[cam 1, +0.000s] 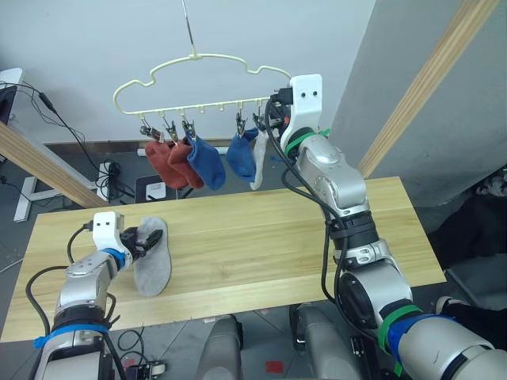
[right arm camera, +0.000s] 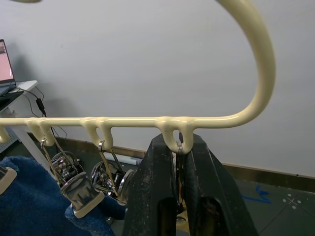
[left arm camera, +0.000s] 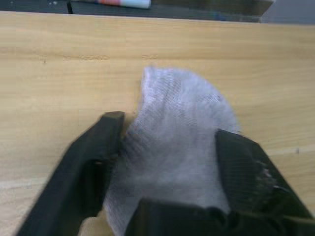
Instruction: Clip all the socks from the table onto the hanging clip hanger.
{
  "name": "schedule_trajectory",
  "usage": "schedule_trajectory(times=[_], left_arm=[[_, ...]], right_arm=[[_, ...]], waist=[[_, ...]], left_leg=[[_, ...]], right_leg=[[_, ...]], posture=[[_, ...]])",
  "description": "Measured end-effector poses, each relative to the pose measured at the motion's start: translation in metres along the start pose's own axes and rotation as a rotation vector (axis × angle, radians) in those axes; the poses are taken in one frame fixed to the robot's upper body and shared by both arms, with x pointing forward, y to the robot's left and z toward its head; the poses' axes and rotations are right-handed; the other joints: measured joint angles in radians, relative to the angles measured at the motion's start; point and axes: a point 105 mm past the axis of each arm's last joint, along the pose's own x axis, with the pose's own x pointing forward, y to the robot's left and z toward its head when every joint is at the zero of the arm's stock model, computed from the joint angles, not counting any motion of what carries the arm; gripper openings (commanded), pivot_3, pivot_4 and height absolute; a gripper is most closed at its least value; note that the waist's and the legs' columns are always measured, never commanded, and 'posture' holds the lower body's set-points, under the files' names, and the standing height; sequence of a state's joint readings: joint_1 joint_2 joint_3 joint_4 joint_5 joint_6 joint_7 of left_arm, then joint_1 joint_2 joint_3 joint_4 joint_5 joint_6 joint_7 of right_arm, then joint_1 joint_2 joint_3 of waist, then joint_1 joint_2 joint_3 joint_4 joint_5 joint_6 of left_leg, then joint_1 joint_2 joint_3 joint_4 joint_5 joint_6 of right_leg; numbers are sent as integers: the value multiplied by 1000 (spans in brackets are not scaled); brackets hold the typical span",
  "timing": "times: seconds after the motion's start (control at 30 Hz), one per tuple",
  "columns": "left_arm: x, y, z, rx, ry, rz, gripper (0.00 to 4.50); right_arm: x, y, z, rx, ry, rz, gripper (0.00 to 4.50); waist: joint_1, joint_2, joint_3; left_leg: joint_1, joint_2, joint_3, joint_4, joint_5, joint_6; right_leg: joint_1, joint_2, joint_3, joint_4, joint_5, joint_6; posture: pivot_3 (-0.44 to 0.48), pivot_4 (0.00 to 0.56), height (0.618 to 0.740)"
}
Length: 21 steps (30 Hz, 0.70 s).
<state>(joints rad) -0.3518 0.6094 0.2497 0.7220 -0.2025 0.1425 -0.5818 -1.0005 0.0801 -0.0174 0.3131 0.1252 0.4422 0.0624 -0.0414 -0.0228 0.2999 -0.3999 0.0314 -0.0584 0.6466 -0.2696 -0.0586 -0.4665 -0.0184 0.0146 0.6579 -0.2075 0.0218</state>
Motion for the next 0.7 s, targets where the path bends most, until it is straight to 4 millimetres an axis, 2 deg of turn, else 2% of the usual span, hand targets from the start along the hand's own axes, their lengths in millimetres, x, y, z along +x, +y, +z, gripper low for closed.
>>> schedule_trajectory(times=[0.27,0.33,0.43,0.53,0.63,0.7], left_arm=[[0,-7,-2,61,-20,-57,18],[-2,-20,0,111,-31,-126,18],[2,-82,31,186,-151,-370,18],[-1,-141,79,229,-295,-578,18],[-9,-190,128,243,-445,-724,18],[-10,-212,145,221,-499,-778,18]], right_arm=[[-1,1,0,0,4,2,0],[-1,0,2,-1,-1,1,0],[-2,-1,2,-1,-2,-4,0],[-2,0,0,2,2,-3,0],[-2,0,0,3,2,-2,0],[-2,1,1,3,-1,0,0]], waist=[[-12,0,0],[-13,0,0],[3,-1,1],[5,-3,2],[2,-4,2],[-4,-4,2]], left_leg=[[1,0,0,0,0,0],[0,0,0,0,0,0],[-1,-1,-1,1,0,0],[-2,-2,0,1,0,0],[-1,-2,0,1,0,0],[-1,-2,1,1,0,0]], right_leg=[[0,0,0,3,0,0],[0,0,0,2,0,0],[0,-1,0,1,0,0],[0,-2,0,1,0,0],[0,-1,1,0,0,0],[1,-1,1,0,0,0]], posture=[[-28,321,740],[-27,320,740],[-26,318,740],[-29,315,740],[-32,312,740],[-41,311,740]])
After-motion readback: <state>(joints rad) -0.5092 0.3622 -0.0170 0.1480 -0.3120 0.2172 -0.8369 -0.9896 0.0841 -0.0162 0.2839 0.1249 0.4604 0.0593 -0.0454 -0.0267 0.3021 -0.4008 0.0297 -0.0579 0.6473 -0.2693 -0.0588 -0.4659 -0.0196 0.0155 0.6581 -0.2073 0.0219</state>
